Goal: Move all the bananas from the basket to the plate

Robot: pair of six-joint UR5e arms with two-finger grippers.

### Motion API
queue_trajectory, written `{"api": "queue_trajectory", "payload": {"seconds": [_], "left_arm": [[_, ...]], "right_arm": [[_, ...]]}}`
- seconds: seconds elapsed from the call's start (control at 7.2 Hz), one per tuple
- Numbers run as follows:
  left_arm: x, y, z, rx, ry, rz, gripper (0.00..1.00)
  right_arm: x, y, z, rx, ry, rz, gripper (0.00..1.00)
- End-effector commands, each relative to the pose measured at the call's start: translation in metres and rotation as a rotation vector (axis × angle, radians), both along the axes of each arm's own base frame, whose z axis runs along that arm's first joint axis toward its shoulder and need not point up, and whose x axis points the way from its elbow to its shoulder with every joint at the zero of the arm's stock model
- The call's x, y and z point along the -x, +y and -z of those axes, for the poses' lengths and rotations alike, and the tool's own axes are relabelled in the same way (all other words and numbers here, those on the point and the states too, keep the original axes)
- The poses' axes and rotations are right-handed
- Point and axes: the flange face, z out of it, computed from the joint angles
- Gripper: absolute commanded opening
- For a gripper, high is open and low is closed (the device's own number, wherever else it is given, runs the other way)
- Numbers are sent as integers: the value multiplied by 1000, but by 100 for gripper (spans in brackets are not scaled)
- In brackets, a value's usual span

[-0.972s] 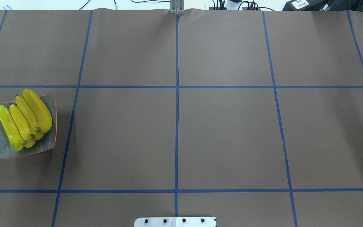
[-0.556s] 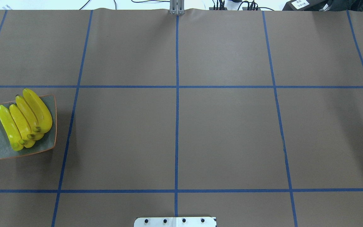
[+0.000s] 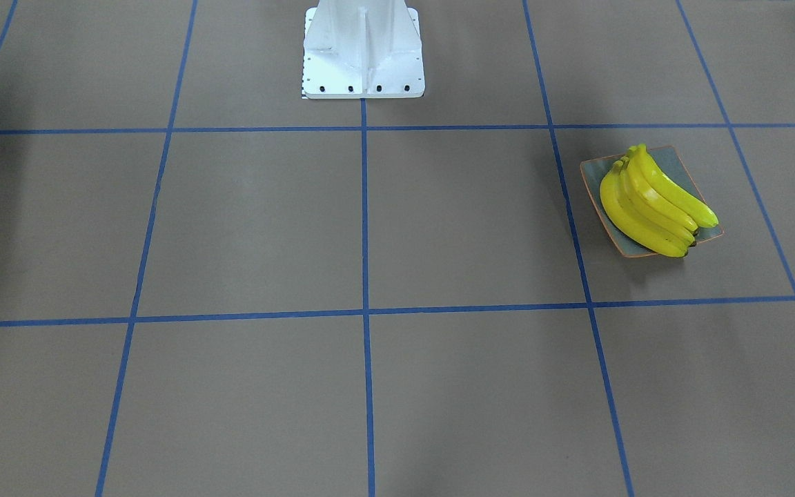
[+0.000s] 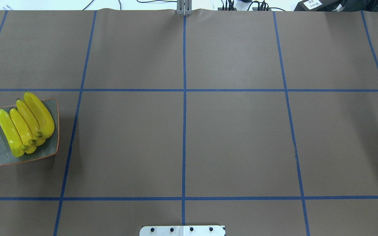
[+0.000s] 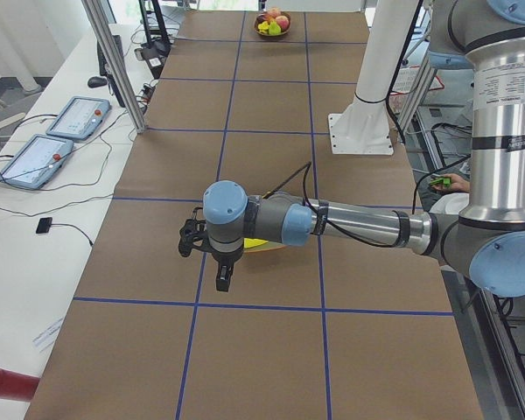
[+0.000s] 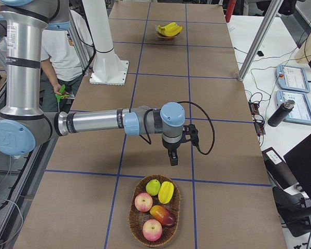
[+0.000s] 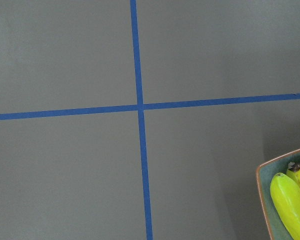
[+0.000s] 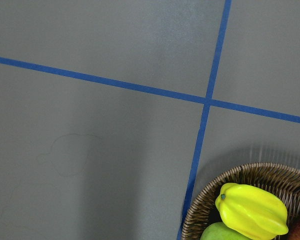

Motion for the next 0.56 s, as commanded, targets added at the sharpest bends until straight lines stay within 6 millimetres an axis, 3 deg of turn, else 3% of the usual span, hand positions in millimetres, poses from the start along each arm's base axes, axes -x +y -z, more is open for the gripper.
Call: {"api": "queue_trajectory", "payload": {"seconds": [0.0, 0.42], "left_arm": [[0, 0, -3, 4, -2, -2, 100], [0, 2, 0, 1, -1, 1, 100]], "right_arm": [[1, -2, -1, -1, 2, 2, 100], [1, -5, 0, 0, 3, -1, 100]]}}
